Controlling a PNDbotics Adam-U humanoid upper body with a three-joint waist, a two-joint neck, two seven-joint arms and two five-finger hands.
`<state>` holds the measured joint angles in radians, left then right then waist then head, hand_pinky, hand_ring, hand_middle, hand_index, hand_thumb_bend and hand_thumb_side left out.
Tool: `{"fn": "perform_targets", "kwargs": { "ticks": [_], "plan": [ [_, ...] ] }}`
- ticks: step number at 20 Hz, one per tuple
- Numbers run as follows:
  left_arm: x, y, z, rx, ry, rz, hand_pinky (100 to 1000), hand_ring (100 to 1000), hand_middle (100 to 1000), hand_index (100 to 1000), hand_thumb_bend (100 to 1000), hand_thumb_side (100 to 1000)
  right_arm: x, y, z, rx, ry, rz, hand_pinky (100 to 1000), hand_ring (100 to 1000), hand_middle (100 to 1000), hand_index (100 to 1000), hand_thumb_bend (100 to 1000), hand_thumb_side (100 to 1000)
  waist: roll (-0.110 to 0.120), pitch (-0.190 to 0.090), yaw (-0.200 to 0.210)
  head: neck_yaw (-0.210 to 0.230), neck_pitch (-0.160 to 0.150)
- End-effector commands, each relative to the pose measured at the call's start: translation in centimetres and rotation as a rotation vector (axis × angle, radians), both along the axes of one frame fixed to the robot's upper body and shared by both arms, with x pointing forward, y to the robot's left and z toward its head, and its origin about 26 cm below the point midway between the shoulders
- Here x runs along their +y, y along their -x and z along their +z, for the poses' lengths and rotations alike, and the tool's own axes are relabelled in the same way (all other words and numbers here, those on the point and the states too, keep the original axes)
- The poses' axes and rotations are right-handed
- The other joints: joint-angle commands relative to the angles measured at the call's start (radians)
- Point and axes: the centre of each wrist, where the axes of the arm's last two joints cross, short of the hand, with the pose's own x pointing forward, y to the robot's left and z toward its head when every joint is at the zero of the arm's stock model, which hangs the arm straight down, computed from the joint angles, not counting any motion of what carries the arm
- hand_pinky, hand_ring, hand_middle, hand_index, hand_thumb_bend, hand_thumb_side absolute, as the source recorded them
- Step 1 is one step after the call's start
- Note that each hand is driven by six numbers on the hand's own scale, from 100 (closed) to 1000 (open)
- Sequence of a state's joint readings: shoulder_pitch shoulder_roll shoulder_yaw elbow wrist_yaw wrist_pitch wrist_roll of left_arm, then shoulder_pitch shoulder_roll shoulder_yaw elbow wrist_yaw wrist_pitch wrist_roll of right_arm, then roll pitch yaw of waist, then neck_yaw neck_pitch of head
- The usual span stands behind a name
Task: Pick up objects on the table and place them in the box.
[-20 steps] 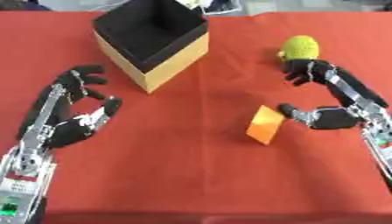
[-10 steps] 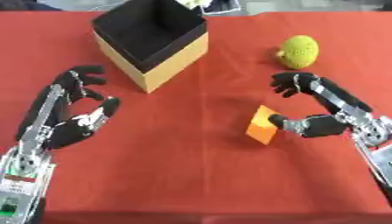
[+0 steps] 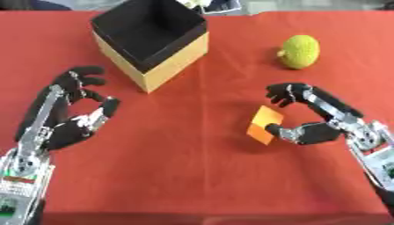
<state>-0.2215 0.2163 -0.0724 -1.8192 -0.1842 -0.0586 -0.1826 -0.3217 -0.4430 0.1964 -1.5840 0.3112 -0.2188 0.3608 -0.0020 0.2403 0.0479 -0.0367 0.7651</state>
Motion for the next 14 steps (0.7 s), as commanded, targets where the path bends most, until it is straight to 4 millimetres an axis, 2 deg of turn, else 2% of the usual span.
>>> {"fn": "perform_targets", "kwargs": {
  "ticks": [1, 14],
  "plan": [
    [0.0, 0.0, 0.7, -0.025, -0.009, -0.004, 617, 758, 762, 818, 530, 478, -0.2, -0.2, 0.5, -0.014, 0.029, 0.002, 717, 771, 772, 904, 431, 462, 0.001, -0.012, 0.0, -0.001, 0.005],
    [0.0, 0.0, 0.7, -0.024, -0.007, -0.003, 617, 758, 762, 818, 523, 481, -0.5, -0.5, -1.0, 0.016, 0.077, -0.043, 719, 772, 772, 905, 432, 468, 0.003, -0.014, 0.005, -0.002, 0.005]
  ]
}}
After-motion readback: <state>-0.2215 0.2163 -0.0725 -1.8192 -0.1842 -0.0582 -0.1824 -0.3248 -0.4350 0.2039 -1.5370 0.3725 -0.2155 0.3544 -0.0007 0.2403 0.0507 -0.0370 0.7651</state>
